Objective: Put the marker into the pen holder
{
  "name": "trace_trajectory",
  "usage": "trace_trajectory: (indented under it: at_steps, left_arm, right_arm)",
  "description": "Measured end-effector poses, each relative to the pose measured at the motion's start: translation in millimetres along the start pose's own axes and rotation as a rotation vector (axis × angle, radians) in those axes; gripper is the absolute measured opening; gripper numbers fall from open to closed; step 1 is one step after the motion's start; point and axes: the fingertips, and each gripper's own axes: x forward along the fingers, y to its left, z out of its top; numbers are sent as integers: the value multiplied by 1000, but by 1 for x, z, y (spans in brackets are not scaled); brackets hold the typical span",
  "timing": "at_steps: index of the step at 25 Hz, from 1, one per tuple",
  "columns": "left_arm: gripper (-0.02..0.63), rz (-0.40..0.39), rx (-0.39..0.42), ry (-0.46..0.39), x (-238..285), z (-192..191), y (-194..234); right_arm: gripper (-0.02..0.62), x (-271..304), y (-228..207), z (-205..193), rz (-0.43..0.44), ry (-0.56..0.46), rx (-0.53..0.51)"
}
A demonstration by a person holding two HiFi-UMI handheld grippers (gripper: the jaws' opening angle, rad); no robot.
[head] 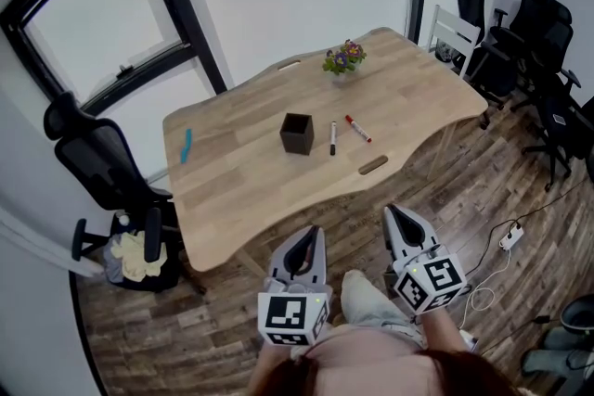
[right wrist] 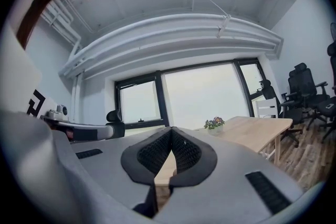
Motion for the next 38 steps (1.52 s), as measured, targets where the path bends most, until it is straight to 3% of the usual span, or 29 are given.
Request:
trace_trajectory:
  at_steps: [15,38]
  left_arm:
    - [2,17,20,12,41,0,22]
    - [2,-2,14,23,150,31,62]
  right_arm:
    - [0,47,-19,2,-5,-12,-19]
    - [2,159,-66,12,43,31,-29]
